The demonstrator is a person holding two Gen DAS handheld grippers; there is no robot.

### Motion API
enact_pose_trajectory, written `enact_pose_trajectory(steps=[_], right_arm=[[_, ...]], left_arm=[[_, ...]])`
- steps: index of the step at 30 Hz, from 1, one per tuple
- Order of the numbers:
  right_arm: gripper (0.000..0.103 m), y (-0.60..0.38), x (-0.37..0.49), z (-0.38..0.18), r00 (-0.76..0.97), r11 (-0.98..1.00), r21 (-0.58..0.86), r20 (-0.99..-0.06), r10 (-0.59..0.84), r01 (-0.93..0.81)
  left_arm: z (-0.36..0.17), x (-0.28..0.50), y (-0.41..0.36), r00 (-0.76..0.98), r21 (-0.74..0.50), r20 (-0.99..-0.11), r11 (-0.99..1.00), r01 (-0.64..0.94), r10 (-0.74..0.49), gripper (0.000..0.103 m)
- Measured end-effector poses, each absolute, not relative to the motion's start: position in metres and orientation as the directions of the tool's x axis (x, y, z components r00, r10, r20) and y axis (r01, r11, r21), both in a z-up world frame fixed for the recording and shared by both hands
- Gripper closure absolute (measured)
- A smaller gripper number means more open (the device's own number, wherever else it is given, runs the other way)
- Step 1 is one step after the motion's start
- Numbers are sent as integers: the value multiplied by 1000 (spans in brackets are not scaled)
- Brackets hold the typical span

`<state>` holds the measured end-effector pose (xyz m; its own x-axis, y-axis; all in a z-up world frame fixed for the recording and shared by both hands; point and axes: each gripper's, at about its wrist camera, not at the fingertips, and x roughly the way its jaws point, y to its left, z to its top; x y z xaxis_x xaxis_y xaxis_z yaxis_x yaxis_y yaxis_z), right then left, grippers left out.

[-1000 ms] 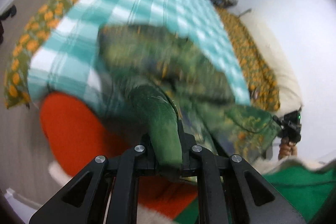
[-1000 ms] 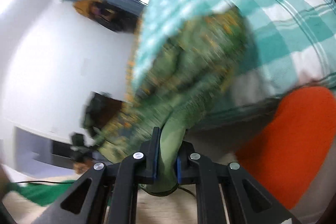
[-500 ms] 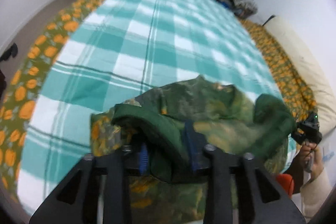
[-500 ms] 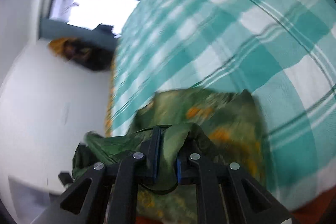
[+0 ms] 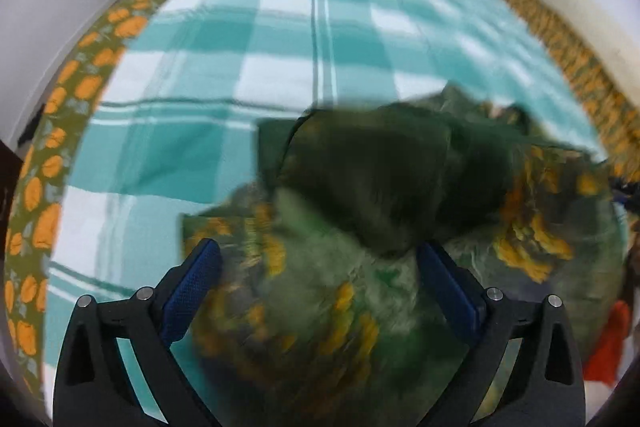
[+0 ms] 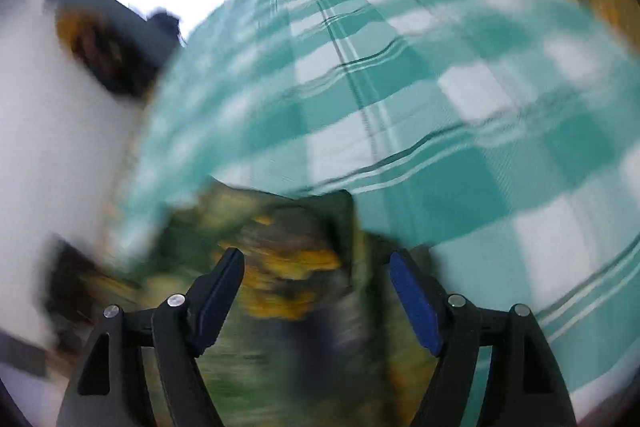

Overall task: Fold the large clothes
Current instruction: 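Fold the hem up toward the collar with both tools and release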

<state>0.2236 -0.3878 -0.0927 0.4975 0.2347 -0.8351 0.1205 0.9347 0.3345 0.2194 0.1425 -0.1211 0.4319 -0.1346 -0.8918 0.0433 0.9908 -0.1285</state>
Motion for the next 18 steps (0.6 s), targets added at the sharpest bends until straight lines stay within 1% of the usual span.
enact_pose_trajectory(steps=[1,2,3,4,5,7,10,12,14,15,17,18], right_arm=[[26,-381,228,-101,487,939,323,-843,227,122],[27,-373,231,-110,483,932,342,-840,246,121],[34,-370,231,-115,483,927,356,-836,262,114],[65,-365,231,-116,470,931,349,-843,262,106],[86,-360,230,-114,460,944,312,-857,231,108],[90,-355,226,-94,504,961,254,-848,167,109],[90,-348,223,-46,620,986,157,-779,87,60],[90,-344,224,-25,665,992,115,-745,53,50],[90,-342,235,-29,666,994,91,-746,23,67],[90,-341,240,-39,656,995,70,-755,3,75],[90,-335,247,-68,631,997,24,-775,-31,78],[90,-333,249,-90,602,997,5,-797,-47,83]], left_arm=[[-125,221,139,439,-129,-889,991,35,-131,13],[-128,223,137,449,-154,-881,988,22,-147,56],[-129,225,137,431,-172,-890,985,-20,-147,82],[-125,226,139,435,-166,-891,985,-50,-129,85],[-113,225,140,465,-167,-877,984,-58,-121,90],[-84,219,143,534,-140,-841,989,-53,-90,93],[-43,213,146,642,-120,-764,992,-40,-67,92],[-41,215,143,679,-68,-734,997,-48,-17,92],[-60,221,139,684,-19,-729,998,-63,29,91],[-79,223,139,670,5,-741,998,-68,50,91],[-115,225,142,628,14,-776,997,-79,61,89],[-140,220,145,615,15,-786,996,-87,65,87]])
